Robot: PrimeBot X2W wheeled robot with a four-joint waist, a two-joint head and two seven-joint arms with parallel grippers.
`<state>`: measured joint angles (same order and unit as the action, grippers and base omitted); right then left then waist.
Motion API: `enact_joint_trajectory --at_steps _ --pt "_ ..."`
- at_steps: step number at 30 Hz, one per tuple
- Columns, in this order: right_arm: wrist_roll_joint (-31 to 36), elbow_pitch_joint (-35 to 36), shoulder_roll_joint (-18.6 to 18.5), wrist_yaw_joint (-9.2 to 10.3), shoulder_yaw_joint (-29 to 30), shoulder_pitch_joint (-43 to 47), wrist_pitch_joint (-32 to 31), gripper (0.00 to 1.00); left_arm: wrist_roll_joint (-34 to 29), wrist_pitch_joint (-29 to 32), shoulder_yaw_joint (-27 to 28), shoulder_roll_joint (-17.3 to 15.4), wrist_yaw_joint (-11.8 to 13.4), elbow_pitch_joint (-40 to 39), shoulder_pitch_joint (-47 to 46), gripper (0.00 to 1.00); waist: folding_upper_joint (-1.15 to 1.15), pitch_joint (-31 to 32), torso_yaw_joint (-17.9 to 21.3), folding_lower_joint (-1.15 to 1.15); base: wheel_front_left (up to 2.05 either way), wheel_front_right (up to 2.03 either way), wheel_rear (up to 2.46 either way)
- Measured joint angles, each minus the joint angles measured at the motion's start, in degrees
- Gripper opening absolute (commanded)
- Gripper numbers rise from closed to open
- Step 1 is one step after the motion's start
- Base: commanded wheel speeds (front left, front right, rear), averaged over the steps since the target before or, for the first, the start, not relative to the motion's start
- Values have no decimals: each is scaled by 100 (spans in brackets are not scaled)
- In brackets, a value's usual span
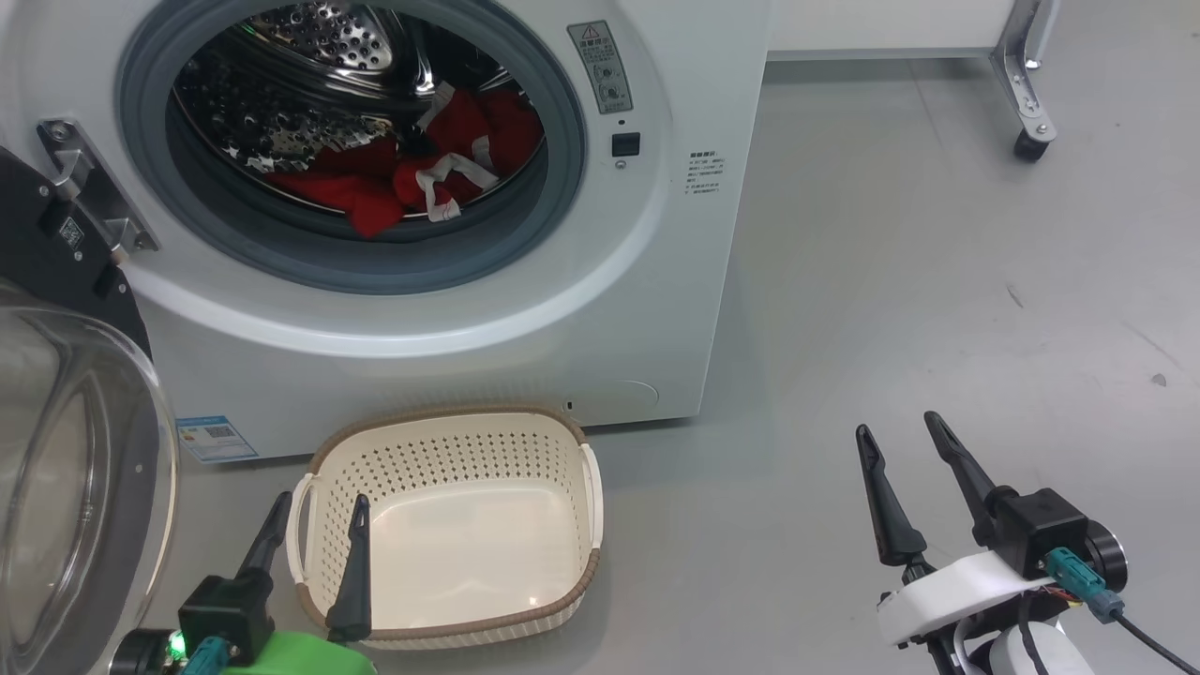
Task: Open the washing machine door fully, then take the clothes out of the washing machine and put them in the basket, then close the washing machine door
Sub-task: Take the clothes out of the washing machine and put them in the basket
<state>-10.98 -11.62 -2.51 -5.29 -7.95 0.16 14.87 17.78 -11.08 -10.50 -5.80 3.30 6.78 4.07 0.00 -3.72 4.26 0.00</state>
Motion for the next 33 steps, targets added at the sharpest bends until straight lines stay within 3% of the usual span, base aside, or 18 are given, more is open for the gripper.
enact_joint_trajectory --at_steps 9,16,27,33 --pt "45 199 0 40 47 -249 0 100 -220 202 -155 -63 -29 8 -594 100 0 -471 -18 0 0 0 0" --pt "99 289 -2 32 5 -498 0 100 -209 534 -298 -51 -213 436 -1366 100 0 -970 -9 0 0 0 0" --pt "-38 441 -5 9 -382 -955 0 100 222 1879 -394 -24 -665 1475 -2885 100 0 -1867 221 0 0 0 0" --pt "-328 528 -9 9 -563 -1252 0 100 218 2308 -210 -266 -667 1605 -3855 100 0 -2305 463 0 0 0 0"
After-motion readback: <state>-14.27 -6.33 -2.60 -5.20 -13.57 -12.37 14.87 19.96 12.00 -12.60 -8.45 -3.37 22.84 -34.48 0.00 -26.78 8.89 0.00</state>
